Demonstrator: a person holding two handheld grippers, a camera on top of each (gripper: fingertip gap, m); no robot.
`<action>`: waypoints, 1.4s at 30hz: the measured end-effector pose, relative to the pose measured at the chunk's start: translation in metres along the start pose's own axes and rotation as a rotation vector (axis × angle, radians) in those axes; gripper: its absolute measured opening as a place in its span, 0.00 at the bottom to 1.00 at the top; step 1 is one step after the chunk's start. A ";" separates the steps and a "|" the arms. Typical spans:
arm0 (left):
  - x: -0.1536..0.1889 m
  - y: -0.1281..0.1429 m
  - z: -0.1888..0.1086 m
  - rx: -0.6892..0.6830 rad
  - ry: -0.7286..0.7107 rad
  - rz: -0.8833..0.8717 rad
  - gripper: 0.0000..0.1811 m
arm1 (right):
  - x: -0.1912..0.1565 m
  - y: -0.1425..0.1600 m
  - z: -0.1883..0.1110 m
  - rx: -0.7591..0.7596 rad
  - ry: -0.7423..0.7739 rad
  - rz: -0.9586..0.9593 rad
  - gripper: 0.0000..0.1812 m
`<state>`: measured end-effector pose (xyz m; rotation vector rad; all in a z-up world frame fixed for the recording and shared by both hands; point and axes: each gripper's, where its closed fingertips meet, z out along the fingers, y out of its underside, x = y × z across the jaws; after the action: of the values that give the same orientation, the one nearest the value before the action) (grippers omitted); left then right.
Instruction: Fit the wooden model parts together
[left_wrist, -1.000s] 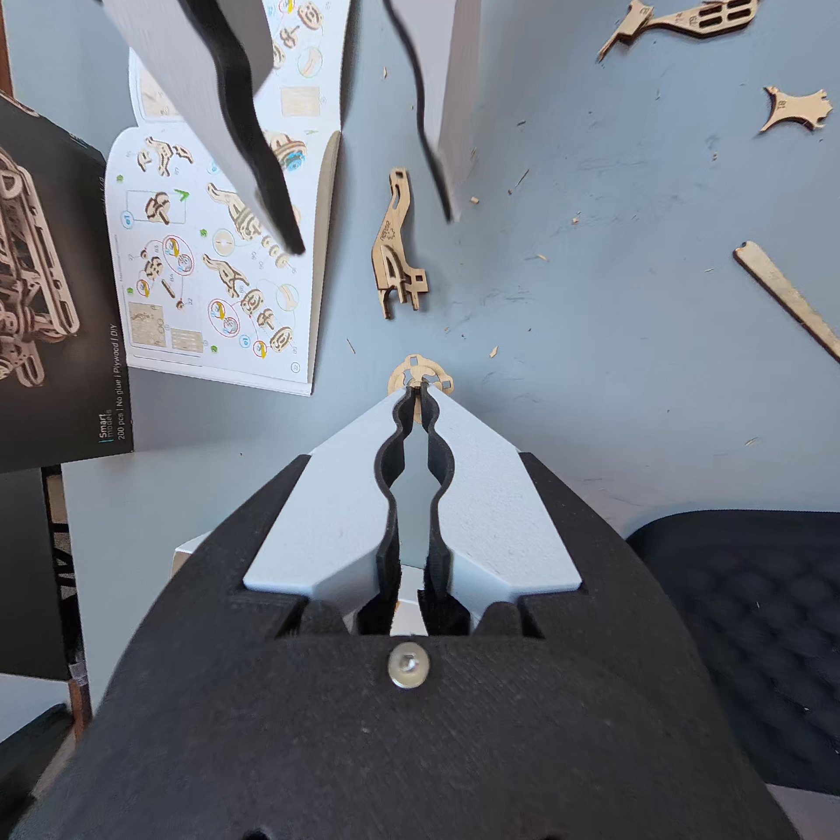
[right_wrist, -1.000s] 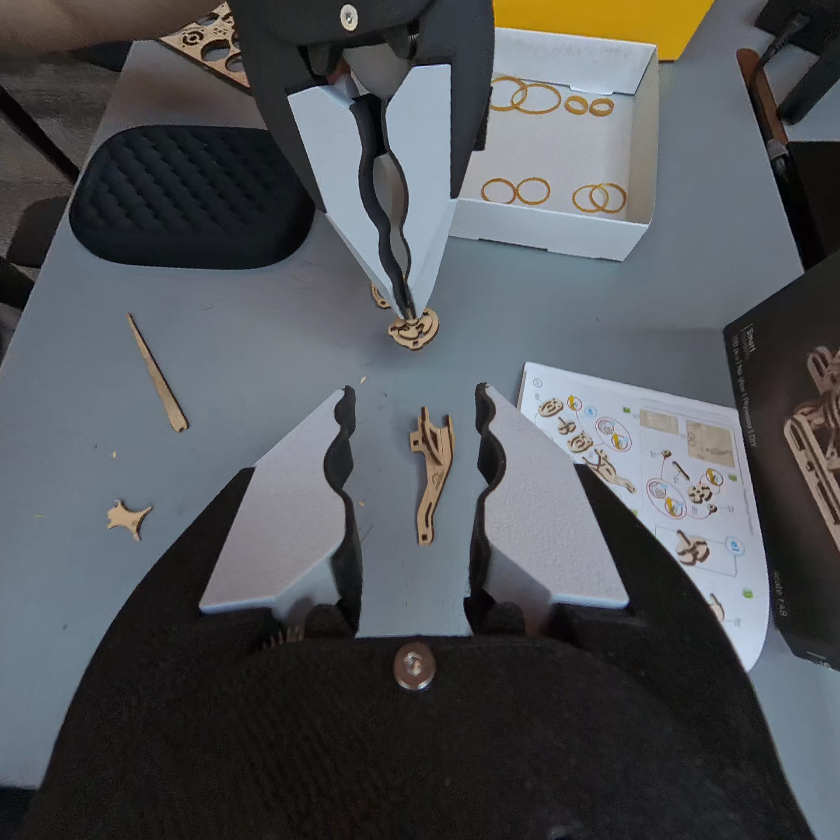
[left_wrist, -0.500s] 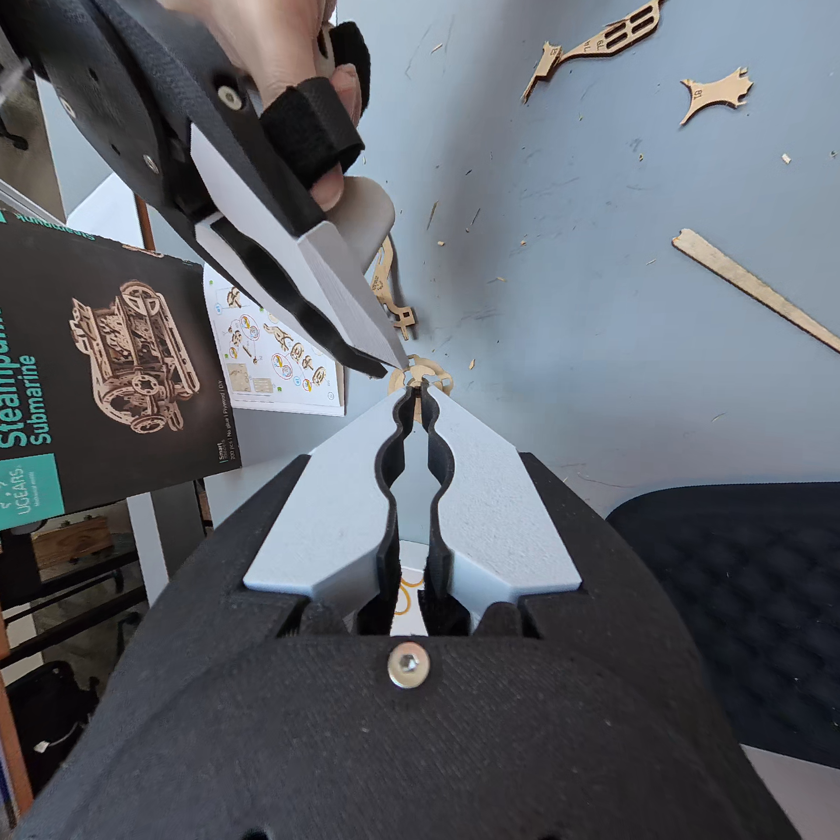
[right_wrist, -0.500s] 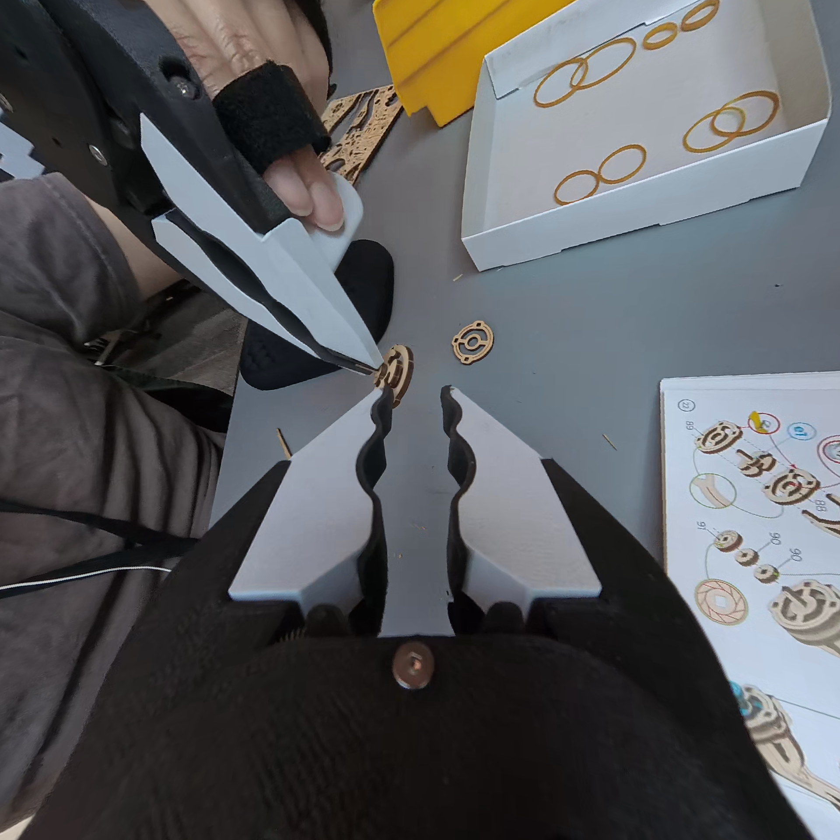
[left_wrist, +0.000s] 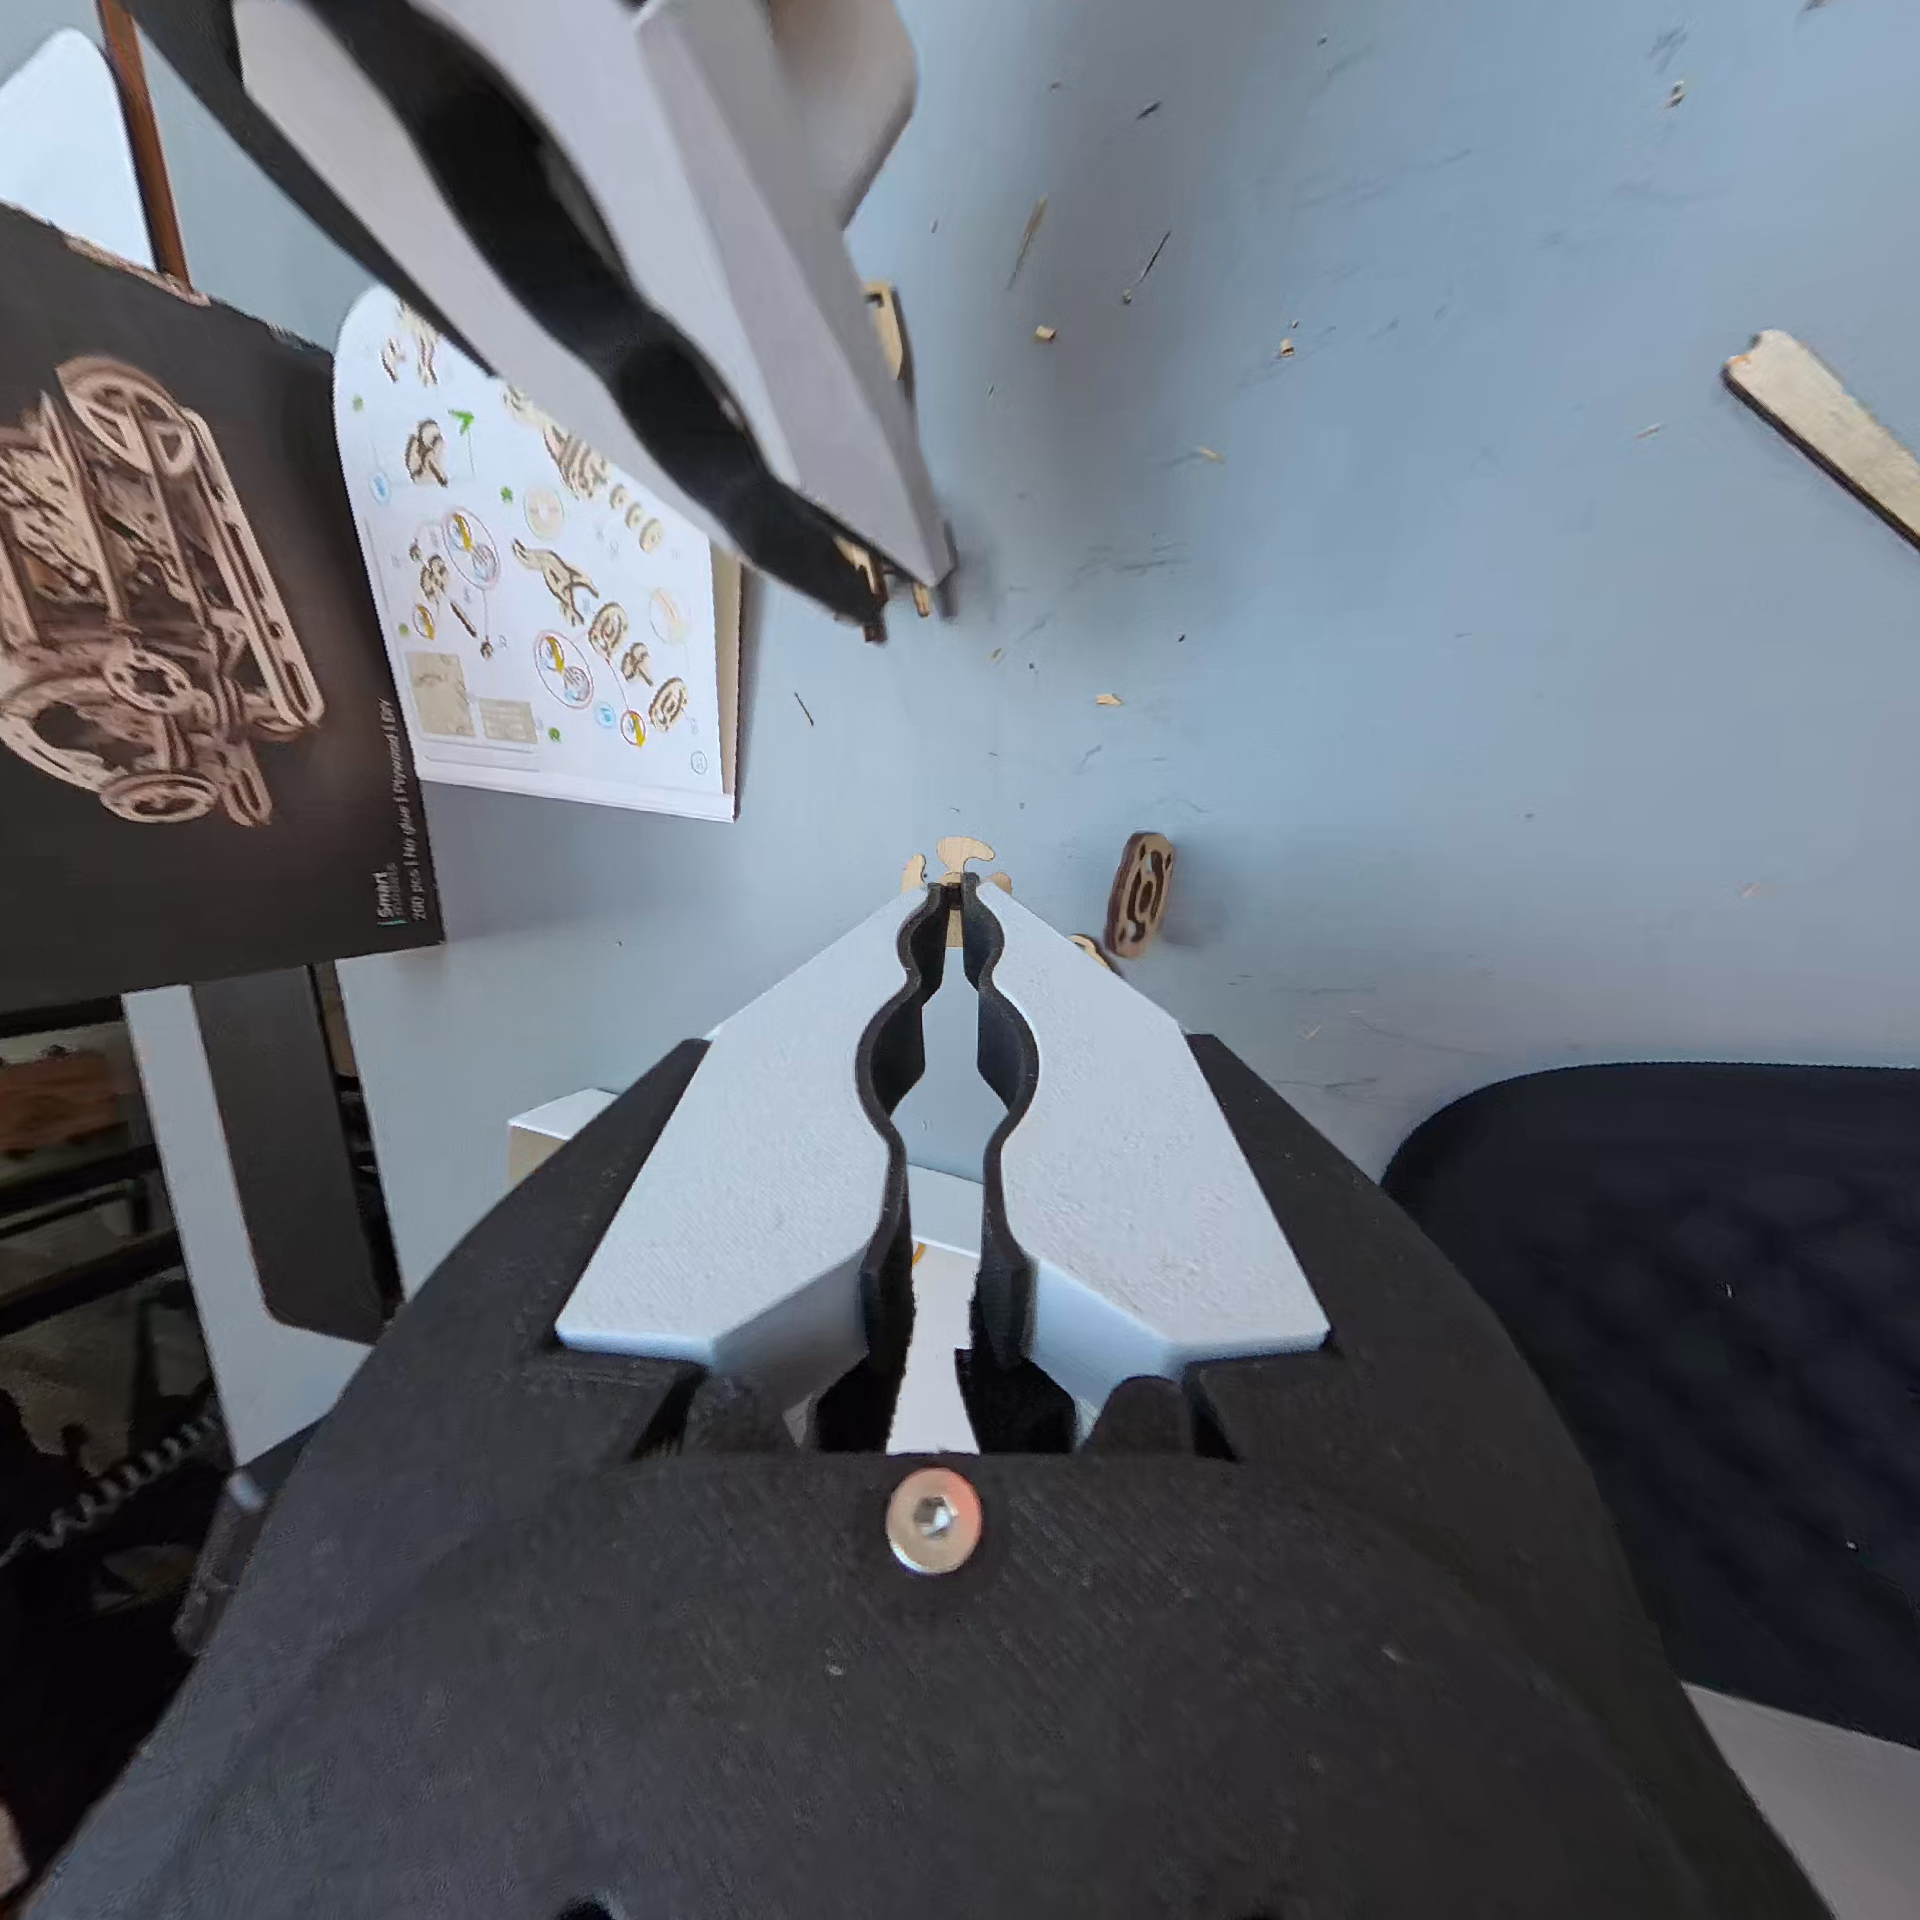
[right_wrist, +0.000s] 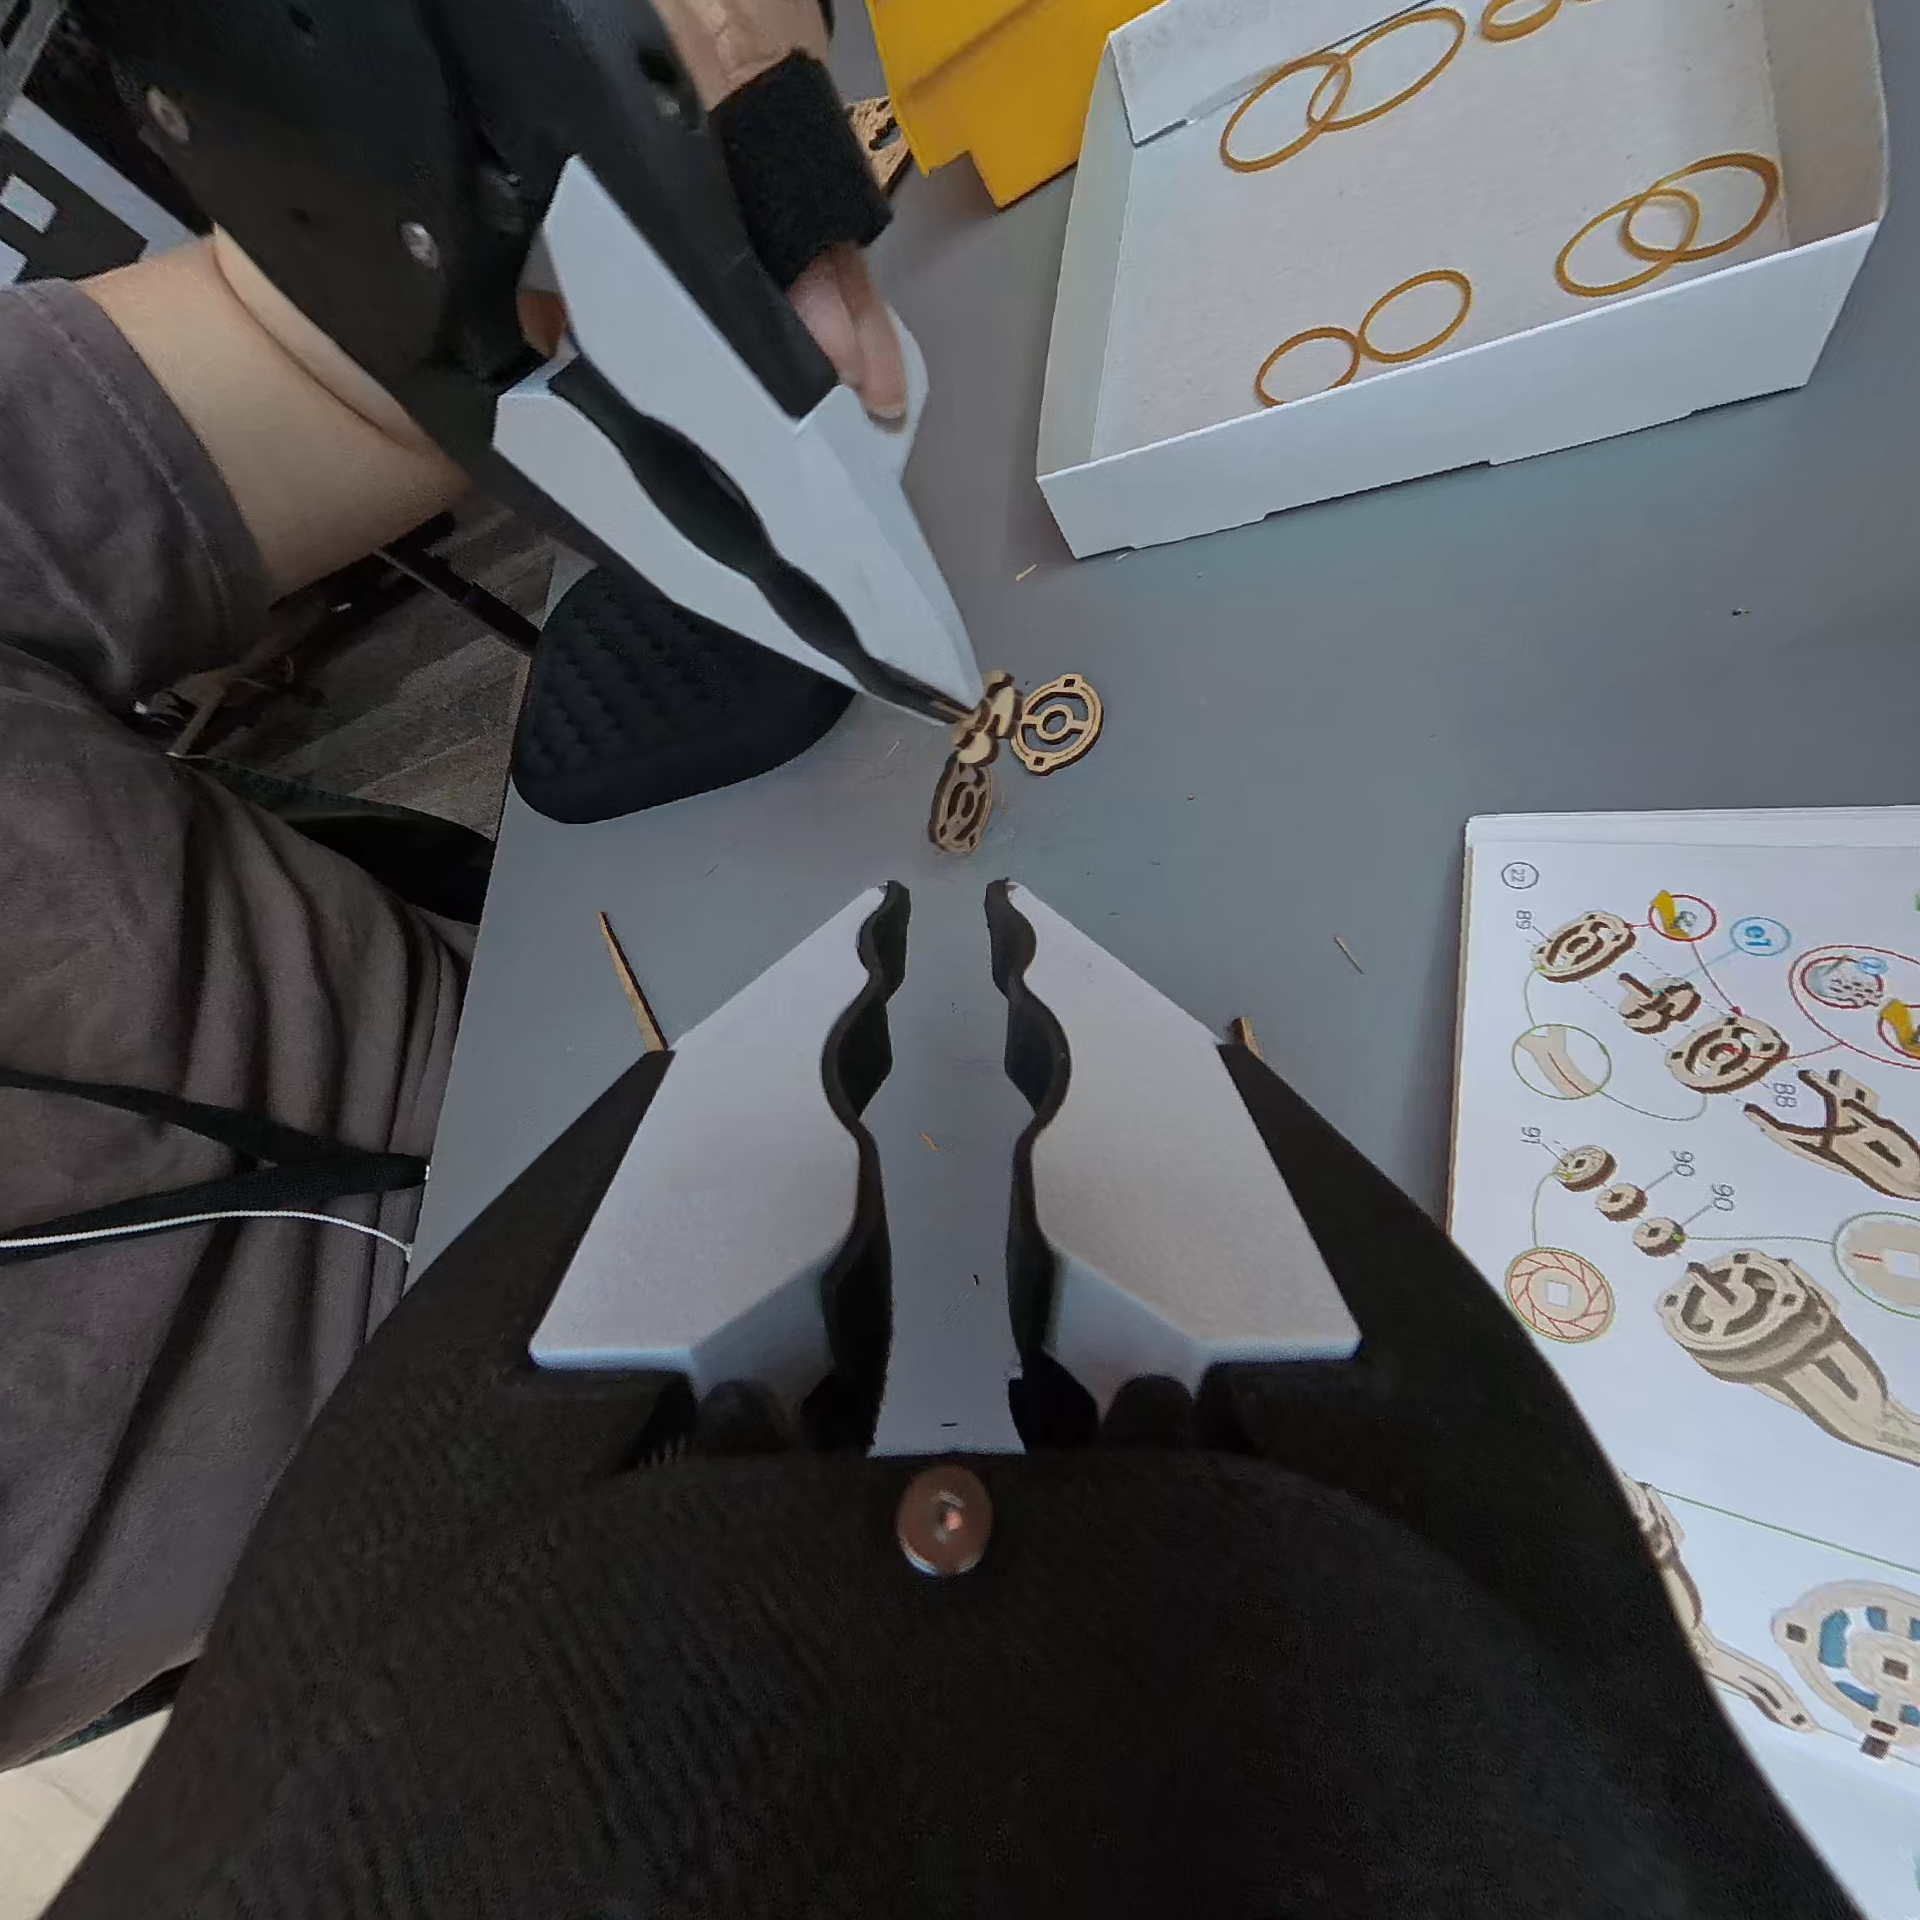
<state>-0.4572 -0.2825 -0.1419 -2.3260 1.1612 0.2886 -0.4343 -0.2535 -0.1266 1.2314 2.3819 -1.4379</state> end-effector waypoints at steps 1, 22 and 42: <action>-0.002 0.004 0.006 -0.003 0.020 -0.040 0.00 | 0.000 0.003 0.002 -0.019 0.002 -0.018 0.09; -0.026 0.038 0.024 -0.082 0.032 -0.290 0.17 | 0.007 -0.002 -0.040 -0.012 0.144 -0.118 0.12; 0.036 0.031 0.032 -0.124 0.062 -0.190 0.08 | -0.016 -0.028 -0.150 0.178 0.338 -0.220 0.15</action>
<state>-0.4585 -0.3051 -0.1943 -2.5492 0.9659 0.2271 -0.3971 -0.1529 -0.0177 1.3877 2.7346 -1.6515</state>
